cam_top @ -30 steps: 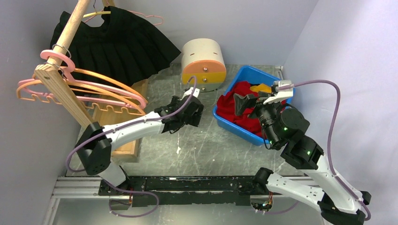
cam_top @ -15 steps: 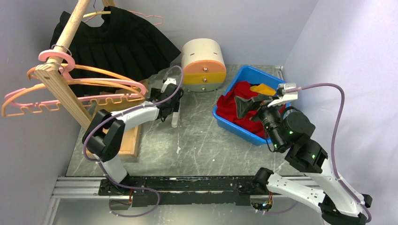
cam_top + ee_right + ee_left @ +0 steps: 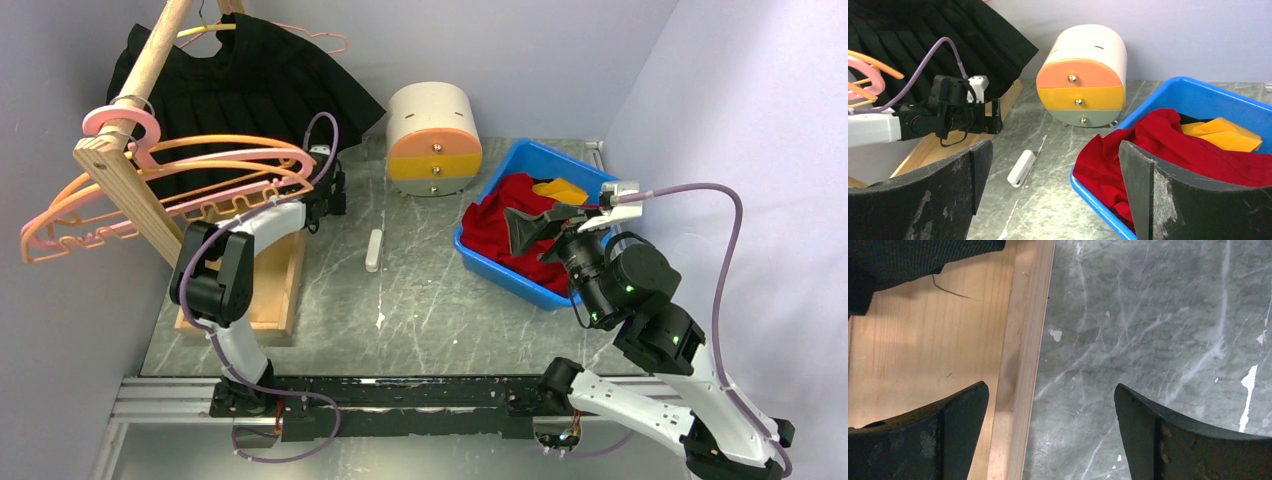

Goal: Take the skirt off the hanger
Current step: Adjust the clothesline at the center of the board.

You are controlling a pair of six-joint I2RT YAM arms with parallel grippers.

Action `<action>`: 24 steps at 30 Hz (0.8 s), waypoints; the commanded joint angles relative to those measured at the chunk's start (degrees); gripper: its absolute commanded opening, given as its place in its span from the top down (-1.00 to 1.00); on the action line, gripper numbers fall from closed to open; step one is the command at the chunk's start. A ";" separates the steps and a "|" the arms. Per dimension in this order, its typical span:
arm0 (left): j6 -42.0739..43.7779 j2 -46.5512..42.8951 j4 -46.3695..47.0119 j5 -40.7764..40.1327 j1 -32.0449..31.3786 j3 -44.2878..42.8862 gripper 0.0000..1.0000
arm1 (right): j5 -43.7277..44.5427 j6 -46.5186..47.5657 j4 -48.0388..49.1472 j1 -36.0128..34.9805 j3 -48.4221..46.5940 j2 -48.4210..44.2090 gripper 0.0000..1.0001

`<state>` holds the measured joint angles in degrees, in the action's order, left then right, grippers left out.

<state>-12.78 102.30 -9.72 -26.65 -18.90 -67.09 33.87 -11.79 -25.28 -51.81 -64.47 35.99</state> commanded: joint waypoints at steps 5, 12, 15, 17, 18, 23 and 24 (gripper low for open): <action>6.50 7.84 -2.83 12.32 6.59 -8.01 -0.97 | -0.18 -0.76 -1.35 0.03 -0.35 -1.21 -1.00; 14.61 11.66 -0.50 14.33 8.52 -10.07 -0.72 | 0.28 -1.62 -1.74 -0.02 0.35 -3.19 -1.00; 19.16 9.73 3.74 17.17 8.52 -7.15 -0.56 | 0.73 -1.76 -1.86 0.04 0.79 -3.85 -1.00; 22.39 7.90 6.24 18.16 8.52 -4.51 -0.36 | 0.81 -1.75 -1.67 -0.04 1.15 -4.07 -1.00; 24.03 6.98 7.23 18.21 8.52 -3.19 -0.30 | 0.80 -1.74 -1.62 -0.04 1.26 -4.10 -1.00; 32.19 5.80 5.53 19.53 8.52 -0.38 0.21 | 0.32 -1.21 -1.31 -0.01 1.55 -4.21 -1.00; 33.62 5.74 4.11 20.58 8.50 -0.63 0.34 | 0.31 -0.89 -0.94 -0.03 1.73 -4.26 -0.99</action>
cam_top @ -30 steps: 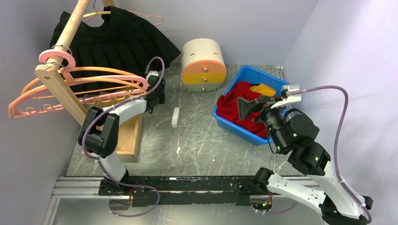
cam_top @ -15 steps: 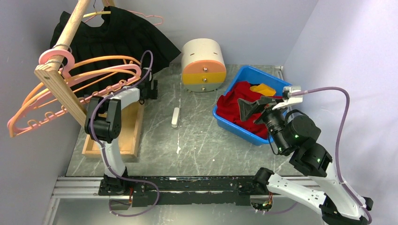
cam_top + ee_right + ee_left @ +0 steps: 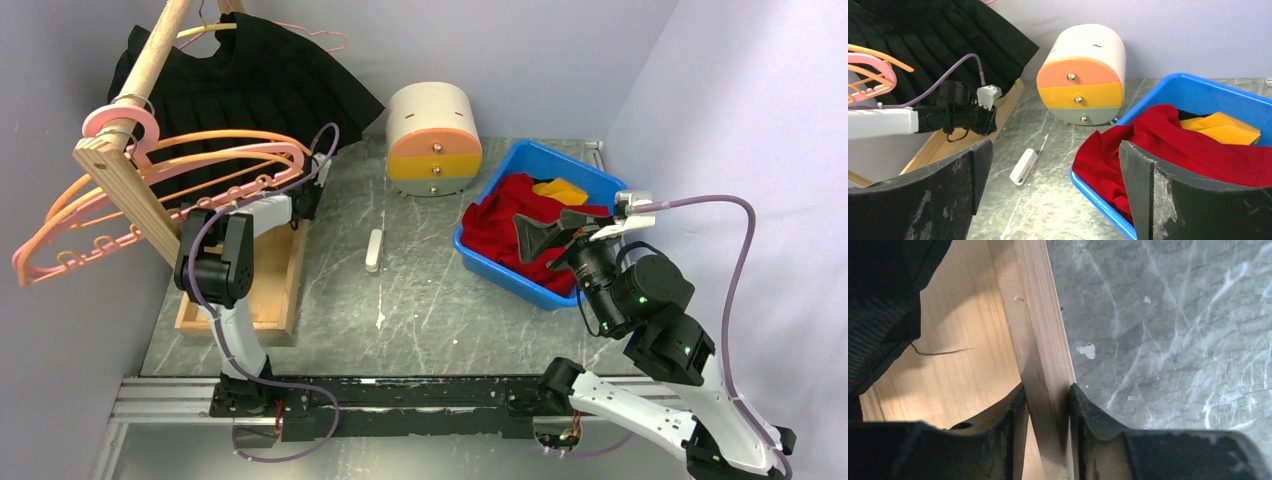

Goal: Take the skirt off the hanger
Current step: Adjust the clothesline at the center of the board.

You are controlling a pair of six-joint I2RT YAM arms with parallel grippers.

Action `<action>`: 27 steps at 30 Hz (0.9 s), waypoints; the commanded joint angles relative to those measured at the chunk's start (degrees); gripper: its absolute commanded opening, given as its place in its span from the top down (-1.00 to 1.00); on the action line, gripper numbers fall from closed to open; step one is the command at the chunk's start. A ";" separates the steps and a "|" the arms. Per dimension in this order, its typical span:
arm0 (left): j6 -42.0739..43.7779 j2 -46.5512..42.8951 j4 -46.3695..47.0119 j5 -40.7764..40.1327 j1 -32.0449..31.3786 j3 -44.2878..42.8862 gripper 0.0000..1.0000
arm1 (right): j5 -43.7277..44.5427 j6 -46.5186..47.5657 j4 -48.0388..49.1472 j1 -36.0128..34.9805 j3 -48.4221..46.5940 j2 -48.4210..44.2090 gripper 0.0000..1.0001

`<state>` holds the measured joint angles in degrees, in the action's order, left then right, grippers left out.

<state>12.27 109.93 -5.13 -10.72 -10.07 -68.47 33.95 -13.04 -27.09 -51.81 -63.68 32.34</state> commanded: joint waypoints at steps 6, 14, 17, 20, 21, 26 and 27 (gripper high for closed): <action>15.98 -9.40 1.63 6.72 -1.00 8.03 0.74 | 0.14 2.11 1.92 -0.02 1.24 -0.86 -1.00; 26.57 -26.30 8.10 8.03 -4.37 24.97 0.82 | -1.26 4.89 2.14 0.02 -0.32 0.02 -1.00; 26.60 -28.50 9.40 8.96 -4.89 26.41 0.82 | -2.36 5.37 3.19 0.00 0.27 -0.56 -1.00; 25.75 -27.14 7.83 9.28 -6.60 24.27 0.82 | -2.98 4.92 3.02 0.03 0.56 -0.64 -1.00; 25.24 -26.59 7.24 9.23 -7.55 23.39 0.82 | -3.09 4.54 2.86 -0.02 0.58 -0.58 -1.00; 20.36 -24.94 7.69 8.59 -10.67 20.39 0.83 | -3.46 2.90 2.55 -0.02 1.52 -0.94 -1.00; 19.61 -24.42 7.82 8.72 -10.84 19.72 0.83 | -3.43 2.71 2.56 0.04 1.67 -0.97 -1.00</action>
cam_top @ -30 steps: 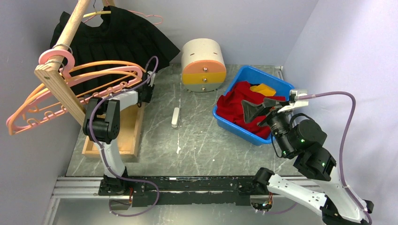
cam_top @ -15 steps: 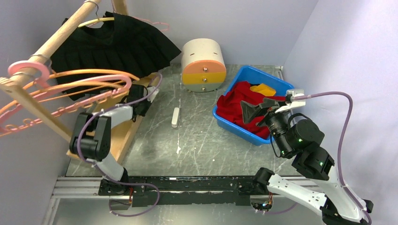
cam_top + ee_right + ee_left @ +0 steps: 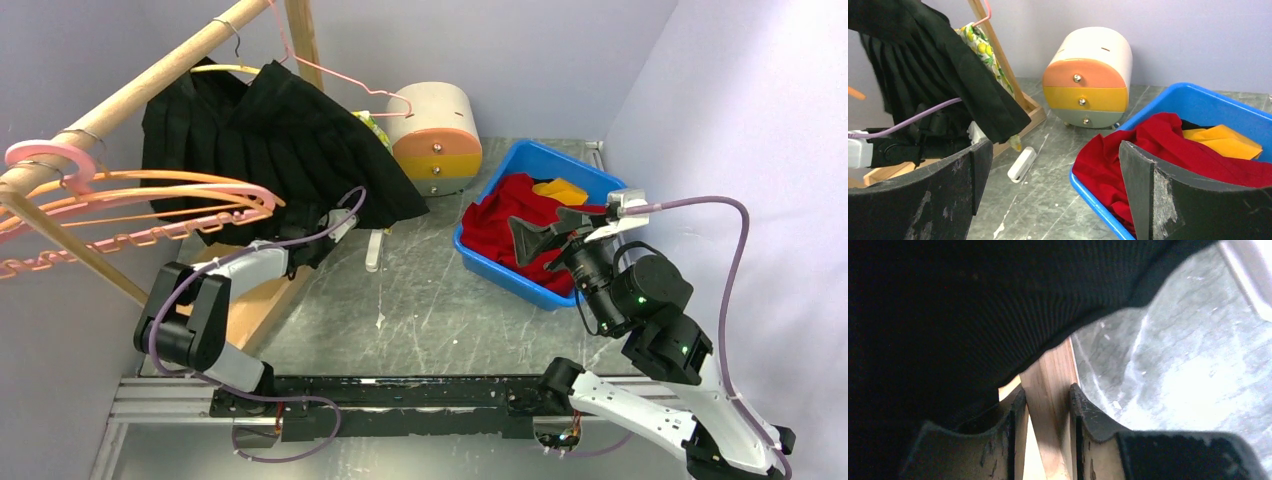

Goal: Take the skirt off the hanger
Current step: Adjust the clothesline at the center of the board, then pick up the hanger from the clothesline.

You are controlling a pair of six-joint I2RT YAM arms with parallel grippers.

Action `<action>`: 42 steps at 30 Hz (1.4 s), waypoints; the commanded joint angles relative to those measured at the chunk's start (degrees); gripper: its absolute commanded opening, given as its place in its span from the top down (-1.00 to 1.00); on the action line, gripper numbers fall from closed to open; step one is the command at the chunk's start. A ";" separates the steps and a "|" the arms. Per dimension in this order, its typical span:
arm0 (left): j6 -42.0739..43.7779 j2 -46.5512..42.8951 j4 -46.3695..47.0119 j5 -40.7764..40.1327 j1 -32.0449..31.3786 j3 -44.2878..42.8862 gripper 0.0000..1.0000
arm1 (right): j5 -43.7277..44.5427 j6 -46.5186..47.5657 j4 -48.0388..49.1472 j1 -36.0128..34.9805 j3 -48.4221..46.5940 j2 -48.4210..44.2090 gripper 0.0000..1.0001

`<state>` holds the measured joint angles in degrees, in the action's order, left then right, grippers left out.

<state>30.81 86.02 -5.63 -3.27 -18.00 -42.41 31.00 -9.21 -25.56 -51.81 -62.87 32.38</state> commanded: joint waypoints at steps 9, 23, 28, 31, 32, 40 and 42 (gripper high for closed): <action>-1.29 7.97 7.57 -0.61 -7.13 -14.65 0.85 | -1.26 -1.25 1.15 0.03 -0.76 1.49 -1.00; -19.08 -5.89 -5.11 3.82 -9.57 -11.83 -0.57 | -3.04 -1.69 2.41 0.04 -0.50 5.52 -1.00; -25.93 -9.72 -9.72 14.56 -12.05 -10.20 -0.83 | -9.04 -1.61 6.68 -0.01 -5.28 13.14 -1.00; -31.22 -11.39 -10.20 18.51 -12.42 -7.88 -0.80 | -13.22 -0.03 9.05 0.02 -10.22 19.58 -1.00; -33.19 -12.39 -9.25 19.62 -12.60 -6.46 -0.79 | -13.87 0.73 10.16 -0.04 -11.49 21.60 -1.00; -45.18 -19.04 3.45 26.73 -16.27 4.01 -0.80 | -19.71 6.13 20.21 0.18 -20.74 37.78 -1.00; -46.11 -19.30 6.39 28.27 -17.73 6.54 -0.81 | -20.68 7.10 22.17 0.49 -24.76 42.24 -1.00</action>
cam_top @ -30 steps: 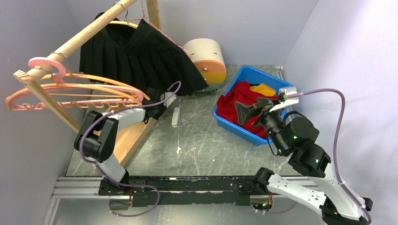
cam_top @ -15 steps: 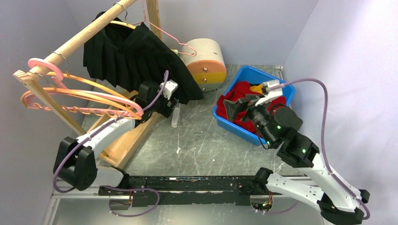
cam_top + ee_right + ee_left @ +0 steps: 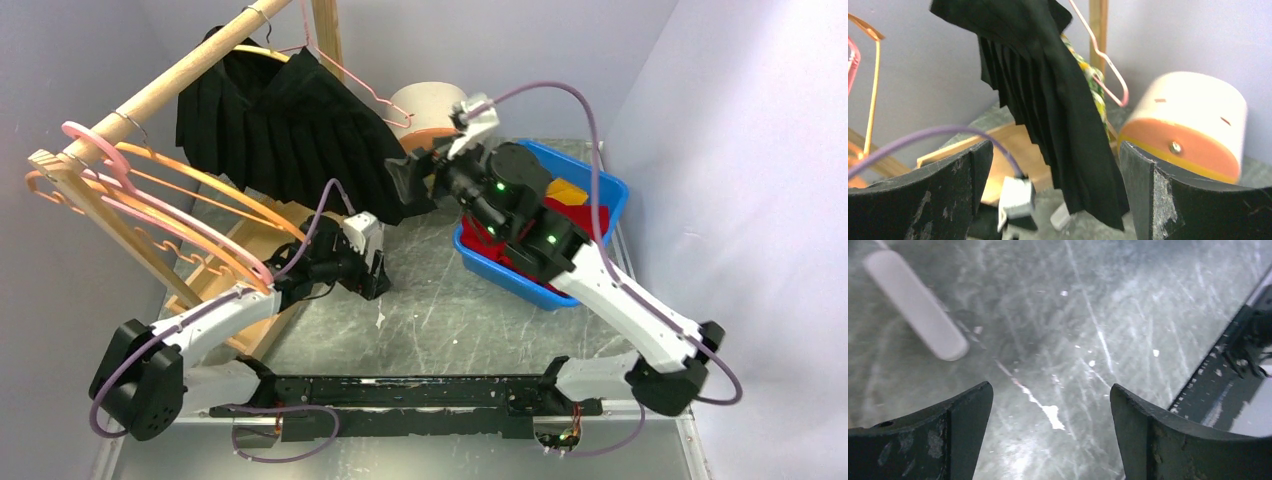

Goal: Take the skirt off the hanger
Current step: Pick up the hanger from the clothesline.

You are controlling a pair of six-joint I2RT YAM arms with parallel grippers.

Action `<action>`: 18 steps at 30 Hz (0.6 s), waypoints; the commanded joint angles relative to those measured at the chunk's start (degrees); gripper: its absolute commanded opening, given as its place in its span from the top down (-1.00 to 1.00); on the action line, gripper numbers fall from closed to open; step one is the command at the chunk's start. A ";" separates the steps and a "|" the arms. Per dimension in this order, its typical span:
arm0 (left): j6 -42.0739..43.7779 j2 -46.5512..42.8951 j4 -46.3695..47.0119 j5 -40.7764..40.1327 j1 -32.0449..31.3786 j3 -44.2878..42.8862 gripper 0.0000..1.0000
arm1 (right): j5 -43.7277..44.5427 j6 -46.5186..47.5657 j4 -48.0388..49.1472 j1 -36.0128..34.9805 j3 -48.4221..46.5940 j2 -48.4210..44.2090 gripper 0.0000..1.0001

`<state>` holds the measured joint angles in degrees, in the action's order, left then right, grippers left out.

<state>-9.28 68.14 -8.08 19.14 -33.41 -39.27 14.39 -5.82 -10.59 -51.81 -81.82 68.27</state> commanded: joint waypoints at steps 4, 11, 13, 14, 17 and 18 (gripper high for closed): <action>-4.59 -1.38 7.39 4.64 -5.57 5.66 -0.81 | -7.57 4.79 8.52 1.51 -13.92 15.30 -1.00; -8.19 -6.27 11.02 0.86 -12.67 11.18 -0.81 | -15.83 5.90 7.74 4.16 -25.72 27.62 -1.00; -10.27 -6.84 12.68 -0.19 -14.66 12.38 -0.80 | -17.46 7.13 7.29 4.33 -28.34 30.30 -0.99; -11.05 -6.87 13.40 -0.88 -15.72 12.79 -0.79 | -17.99 7.59 7.26 4.52 -29.45 31.56 -0.99; -14.08 -6.32 14.64 -2.95 -19.97 12.81 -0.77 | -19.10 8.38 6.44 5.04 -33.16 35.37 -0.91; -14.36 -6.08 14.93 -4.17 -21.52 12.80 -0.76 | -19.34 8.57 5.70 5.23 -34.72 36.76 -0.85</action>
<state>-19.55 62.04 1.58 19.11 -50.41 -26.87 -1.30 0.38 -4.25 -47.24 -111.07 101.19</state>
